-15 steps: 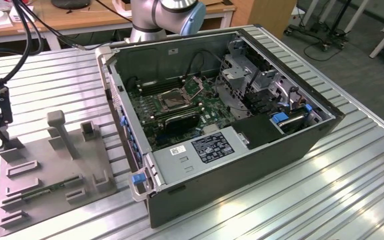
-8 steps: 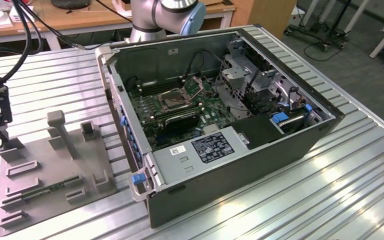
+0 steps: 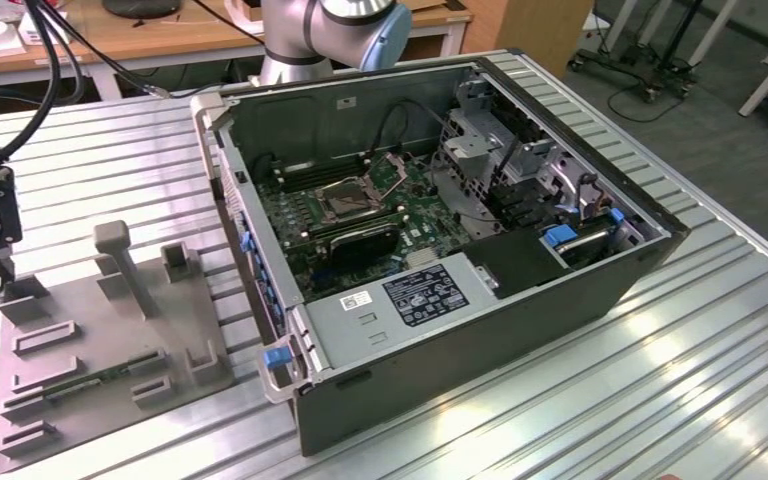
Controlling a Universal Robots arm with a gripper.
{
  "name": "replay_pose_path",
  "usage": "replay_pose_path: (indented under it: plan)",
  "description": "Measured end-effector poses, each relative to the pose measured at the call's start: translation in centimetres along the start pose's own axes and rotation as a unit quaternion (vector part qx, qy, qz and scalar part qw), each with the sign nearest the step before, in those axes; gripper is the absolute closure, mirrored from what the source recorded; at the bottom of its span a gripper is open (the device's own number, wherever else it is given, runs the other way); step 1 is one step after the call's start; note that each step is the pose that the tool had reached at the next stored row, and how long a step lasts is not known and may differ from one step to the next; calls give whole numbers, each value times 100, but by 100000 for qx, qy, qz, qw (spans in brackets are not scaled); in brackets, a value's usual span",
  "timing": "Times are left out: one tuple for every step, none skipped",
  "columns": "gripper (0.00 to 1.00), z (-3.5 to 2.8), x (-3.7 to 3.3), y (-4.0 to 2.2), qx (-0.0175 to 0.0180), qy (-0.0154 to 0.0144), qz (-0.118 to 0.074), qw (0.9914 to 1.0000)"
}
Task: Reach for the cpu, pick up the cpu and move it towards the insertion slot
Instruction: 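Pick up the cpu and move it towards the insertion slot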
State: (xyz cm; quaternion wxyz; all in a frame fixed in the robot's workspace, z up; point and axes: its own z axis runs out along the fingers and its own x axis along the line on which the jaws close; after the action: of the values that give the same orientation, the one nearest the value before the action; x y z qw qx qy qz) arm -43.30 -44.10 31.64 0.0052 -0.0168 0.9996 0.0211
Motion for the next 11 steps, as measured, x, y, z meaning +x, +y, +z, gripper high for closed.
replay_pose_path:
  plan:
    - [46, 0, 0, 0, -2, 1, 0, 100000]
    - [46, -1, 0, 0, 2, 1, 0, 100000]
    - [46, -7, 0, 0, 12, 20, 2, 100000]
    - [46, -16, 0, 0, 18, 28, -1, 100000]
    - [46, -25, 0, 1, 7, 10, 0, 100000]
    - [46, -38, 0, 1, 3, 3, 1, 100000]
    - [46, -54, -1, 2, 5, 6, -2, 100000]
    - [46, -71, -1, 3, 3, 2, 0, 100000]
    - [46, -93, -1, 4, 3, 2, 0, 100000]
    - [46, -117, -1, 5, 6, 6, 0, 100000]
    - [46, -140, -1, 6, 2, 3, 2, 100000]
